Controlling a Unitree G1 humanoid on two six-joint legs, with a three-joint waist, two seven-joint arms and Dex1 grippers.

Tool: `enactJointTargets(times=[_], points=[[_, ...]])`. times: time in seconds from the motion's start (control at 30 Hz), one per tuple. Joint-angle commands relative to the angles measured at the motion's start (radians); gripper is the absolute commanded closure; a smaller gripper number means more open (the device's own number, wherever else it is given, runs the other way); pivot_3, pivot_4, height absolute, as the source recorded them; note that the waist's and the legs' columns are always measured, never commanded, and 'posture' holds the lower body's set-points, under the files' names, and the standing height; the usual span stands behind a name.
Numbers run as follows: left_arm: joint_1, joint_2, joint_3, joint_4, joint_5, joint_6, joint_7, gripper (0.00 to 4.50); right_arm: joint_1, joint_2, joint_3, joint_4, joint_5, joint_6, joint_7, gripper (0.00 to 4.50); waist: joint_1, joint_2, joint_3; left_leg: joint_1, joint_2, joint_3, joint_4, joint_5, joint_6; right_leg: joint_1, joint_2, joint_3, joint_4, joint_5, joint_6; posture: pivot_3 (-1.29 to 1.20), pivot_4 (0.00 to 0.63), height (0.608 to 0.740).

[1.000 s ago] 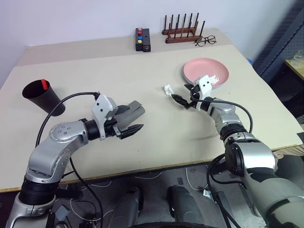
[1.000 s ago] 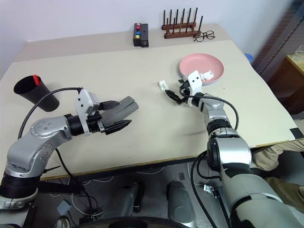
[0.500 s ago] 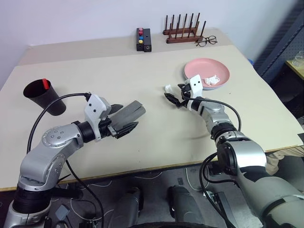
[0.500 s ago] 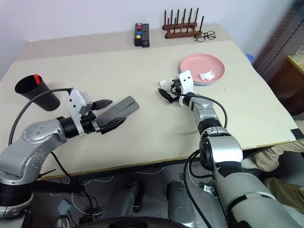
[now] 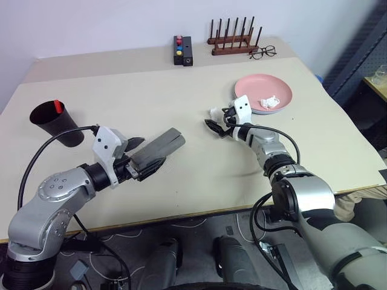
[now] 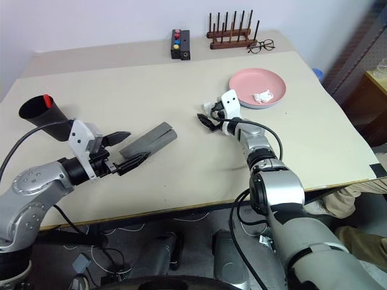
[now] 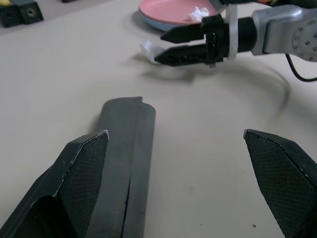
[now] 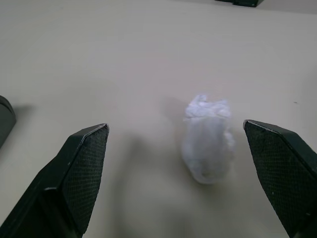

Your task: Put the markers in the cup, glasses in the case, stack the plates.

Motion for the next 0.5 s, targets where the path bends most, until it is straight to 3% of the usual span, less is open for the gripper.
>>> enactJointTargets(times=[0.03,0.23,0.27,0.33,0.5], points=[[-0.002,0.006,0.023,-0.052,-0.021,0.007,0.020,0.00,-0.031,0.009,-0.004,-0.009,-0.002,0.002,-0.018,0.06,-0.001,0.000,0.000,0.000,0.000,0.000,0.000,0.000,0.000,0.000,0.000,0.000,0.000,0.000,0.000,0.00,0.150,0.740],[0.013,0.012,0.044,-0.080,-0.042,0.023,0.047,0.00,-0.027,0.014,0.002,-0.001,-0.022,0.012,-0.067,0.06,-0.002,0.000,0.000,0.000,0.000,0.000,0.000,0.000,0.000,0.000,0.000,0.000,0.000,0.000,0.000,0.00,0.150,0.740],[0.016,0.014,0.049,-0.086,-0.046,0.026,0.051,0.00,-0.026,0.015,0.001,0.000,-0.024,0.014,-0.072,0.29,-0.002,0.000,0.000,0.000,0.000,0.000,0.000,0.000,0.000,0.000,0.000,0.000,0.000,0.000,0.000,0.00,0.150,0.740],[0.021,0.016,0.056,-0.095,-0.053,0.030,0.060,0.00,-0.023,0.015,0.001,0.002,-0.029,0.017,-0.081,0.87,-0.002,0.000,0.000,0.000,0.000,0.000,0.000,0.000,0.000,0.000,0.000,0.000,0.000,0.000,0.000,0.00,0.150,0.740],[0.031,0.019,0.070,-0.115,-0.069,0.042,0.079,0.00,-0.019,0.018,0.002,0.004,-0.037,0.019,-0.095,3.35,-0.001,0.000,0.000,0.000,0.000,0.000,0.000,0.000,0.000,0.000,0.000,0.000,0.000,0.000,0.000,0.00,0.150,0.740]])
